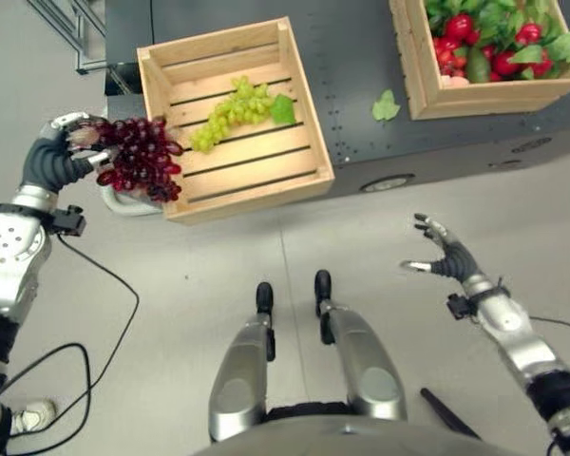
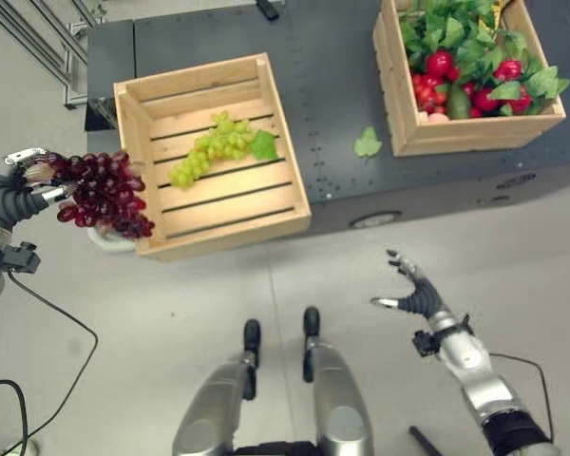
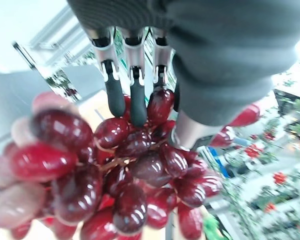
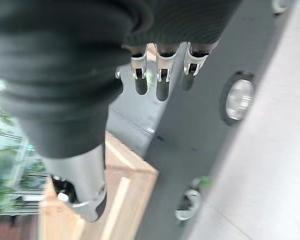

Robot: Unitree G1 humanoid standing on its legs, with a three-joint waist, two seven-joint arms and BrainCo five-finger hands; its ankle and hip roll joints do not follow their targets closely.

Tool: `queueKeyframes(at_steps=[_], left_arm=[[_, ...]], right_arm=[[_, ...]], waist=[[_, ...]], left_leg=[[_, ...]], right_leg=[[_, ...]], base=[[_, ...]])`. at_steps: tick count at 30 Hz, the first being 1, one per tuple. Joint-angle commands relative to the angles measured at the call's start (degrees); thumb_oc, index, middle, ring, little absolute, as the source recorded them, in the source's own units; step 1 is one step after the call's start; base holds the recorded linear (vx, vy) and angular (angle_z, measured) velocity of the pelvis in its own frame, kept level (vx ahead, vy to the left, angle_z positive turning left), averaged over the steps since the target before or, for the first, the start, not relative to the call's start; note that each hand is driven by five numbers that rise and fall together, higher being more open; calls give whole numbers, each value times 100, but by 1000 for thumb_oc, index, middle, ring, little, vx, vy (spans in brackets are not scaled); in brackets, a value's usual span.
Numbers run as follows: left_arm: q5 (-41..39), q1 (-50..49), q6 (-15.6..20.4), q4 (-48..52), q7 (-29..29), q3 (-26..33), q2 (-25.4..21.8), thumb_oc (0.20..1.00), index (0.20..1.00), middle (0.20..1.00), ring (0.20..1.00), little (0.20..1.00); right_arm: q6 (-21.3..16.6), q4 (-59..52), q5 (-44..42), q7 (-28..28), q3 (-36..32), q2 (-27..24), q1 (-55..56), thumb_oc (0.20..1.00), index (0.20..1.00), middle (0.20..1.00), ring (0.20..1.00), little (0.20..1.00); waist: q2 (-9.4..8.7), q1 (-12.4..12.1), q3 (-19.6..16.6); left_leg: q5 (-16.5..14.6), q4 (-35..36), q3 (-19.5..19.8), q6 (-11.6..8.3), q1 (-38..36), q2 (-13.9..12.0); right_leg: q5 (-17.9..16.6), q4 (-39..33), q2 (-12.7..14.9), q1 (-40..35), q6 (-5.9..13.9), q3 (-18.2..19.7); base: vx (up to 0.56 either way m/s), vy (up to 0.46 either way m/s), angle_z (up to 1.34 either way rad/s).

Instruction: Pick up the fruits from the basket on one side to the basket on the other side

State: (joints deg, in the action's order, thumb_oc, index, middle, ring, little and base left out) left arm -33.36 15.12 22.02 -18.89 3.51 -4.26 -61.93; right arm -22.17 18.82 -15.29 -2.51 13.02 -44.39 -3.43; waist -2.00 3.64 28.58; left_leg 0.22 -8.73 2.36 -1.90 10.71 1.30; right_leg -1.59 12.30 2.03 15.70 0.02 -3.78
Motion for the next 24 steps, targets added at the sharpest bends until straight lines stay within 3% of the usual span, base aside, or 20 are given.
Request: queueKeyframes(at_steps=[1,6,8,11,14,24], left_arm=[[-611,-38,449,384,229,239,-29,200,200,200,200,200],[-802,232,406,591,503,-264,-216,200,200,200,200,200],[-822,287,398,622,521,-374,-204,200,200,200,200,200],[-813,595,366,673,564,-823,-118,200,200,200,200,200],[-770,692,337,741,574,-1002,-39,200,200,200,200,200],[-661,833,293,656,653,-1164,198,200,200,200,200,200]], right_arm=[[-202,-471,-1031,-537,33,-775,-364,1000,1000,1000,1000,1000],[-93,-487,-1725,-945,682,-1618,-1631,1000,1000,1000,1000,1000],[-71,-473,-1833,-960,813,-1641,-1802,1000,1000,1000,1000,1000],[2,-293,-1892,-872,1355,-1478,-2450,1000,1000,1000,1000,1000],[-19,-263,-1714,-715,1478,-1159,-2650,1000,1000,1000,1000,1000],[89,-73,-1432,-835,1854,-758,-2977,1000,1000,1000,1000,1000]], waist=[[-63,53,-911],[-130,-2,-1295],[-144,-12,-1353],[-162,-68,-1507],[-126,-90,-1542],[23,-106,-1625]], left_leg=[[-445,-214,59,-106,-89,-36],[-481,-116,65,-115,-340,-29],[-490,-112,64,-117,-382,-33],[-525,-128,97,-126,-469,-41],[-521,-130,111,-116,-465,-24],[-475,-100,132,-100,-391,-2]], right_leg=[[452,134,88,-282,744,54],[480,53,69,-518,734,22],[483,35,71,-568,733,14],[508,12,80,-679,707,-19],[490,-22,78,-695,689,-32],[454,-73,52,-623,667,31]], base=[[109,2,-2],[84,-3,-1],[47,-16,3],[21,-17,8],[5,-8,4],[0,0,0]])
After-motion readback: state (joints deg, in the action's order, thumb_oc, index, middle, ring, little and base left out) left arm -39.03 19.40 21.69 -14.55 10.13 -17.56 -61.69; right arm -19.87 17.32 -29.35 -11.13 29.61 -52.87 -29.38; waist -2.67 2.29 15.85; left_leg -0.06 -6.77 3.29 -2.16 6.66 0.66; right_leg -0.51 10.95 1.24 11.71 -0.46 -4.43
